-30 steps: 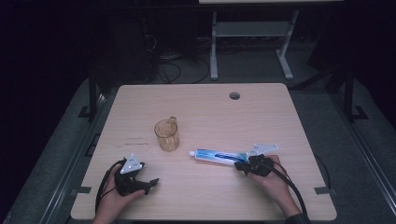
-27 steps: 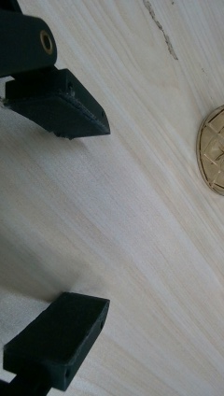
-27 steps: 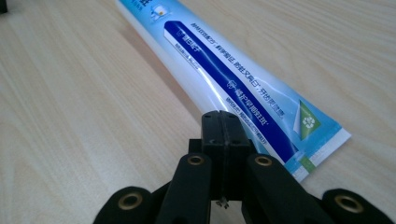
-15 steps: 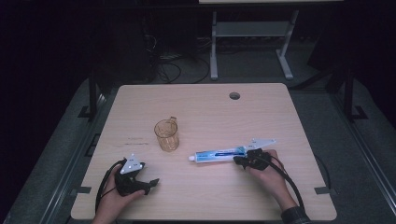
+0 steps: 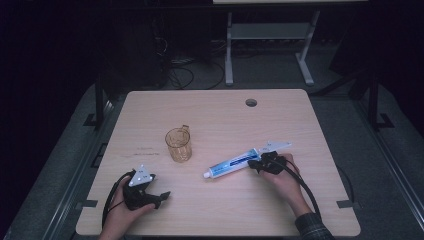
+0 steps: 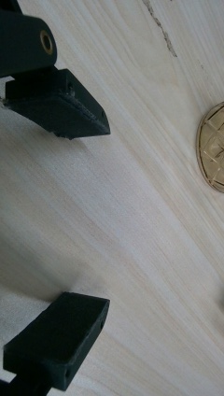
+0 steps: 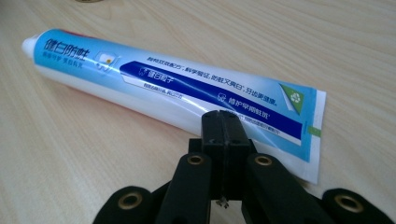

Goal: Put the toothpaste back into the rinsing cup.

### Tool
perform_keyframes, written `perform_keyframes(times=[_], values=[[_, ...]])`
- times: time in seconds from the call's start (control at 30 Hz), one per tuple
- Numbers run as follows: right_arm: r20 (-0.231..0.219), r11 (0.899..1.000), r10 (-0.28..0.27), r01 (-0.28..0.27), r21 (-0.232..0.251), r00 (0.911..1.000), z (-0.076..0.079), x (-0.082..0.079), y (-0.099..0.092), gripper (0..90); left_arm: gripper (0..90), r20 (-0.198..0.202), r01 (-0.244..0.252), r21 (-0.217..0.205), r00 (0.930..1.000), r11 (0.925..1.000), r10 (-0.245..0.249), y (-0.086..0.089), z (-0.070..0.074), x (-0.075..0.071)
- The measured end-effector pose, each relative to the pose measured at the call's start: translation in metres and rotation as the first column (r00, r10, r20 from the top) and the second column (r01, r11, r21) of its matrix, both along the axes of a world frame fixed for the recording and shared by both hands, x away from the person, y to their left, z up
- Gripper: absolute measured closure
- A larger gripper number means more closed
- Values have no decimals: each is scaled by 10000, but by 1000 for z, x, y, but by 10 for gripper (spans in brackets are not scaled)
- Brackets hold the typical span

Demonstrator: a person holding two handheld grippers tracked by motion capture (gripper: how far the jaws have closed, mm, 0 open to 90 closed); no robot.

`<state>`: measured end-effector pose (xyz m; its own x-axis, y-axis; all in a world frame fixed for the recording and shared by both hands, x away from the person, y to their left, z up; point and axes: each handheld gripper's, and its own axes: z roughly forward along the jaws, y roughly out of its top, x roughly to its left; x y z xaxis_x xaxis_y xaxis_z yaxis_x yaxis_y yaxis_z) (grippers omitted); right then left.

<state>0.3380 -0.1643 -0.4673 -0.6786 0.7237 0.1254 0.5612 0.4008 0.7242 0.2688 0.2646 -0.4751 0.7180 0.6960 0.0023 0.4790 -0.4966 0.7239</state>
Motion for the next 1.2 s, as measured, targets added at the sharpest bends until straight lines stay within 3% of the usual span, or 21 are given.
perform_keyframes(times=[1.0, 1.2], values=[[256, 9988, -458, 453, 183, 9986, -2, 49, 27, 899, 135, 1, 38, 7, 10000, 10000, -38, 0, 0, 0], [171, 9985, -508, 504, 224, 9986, -4, 51, 26, 899, 135, 2, 39, 7, 10000, 10000, -39, 0, 0, 0]])
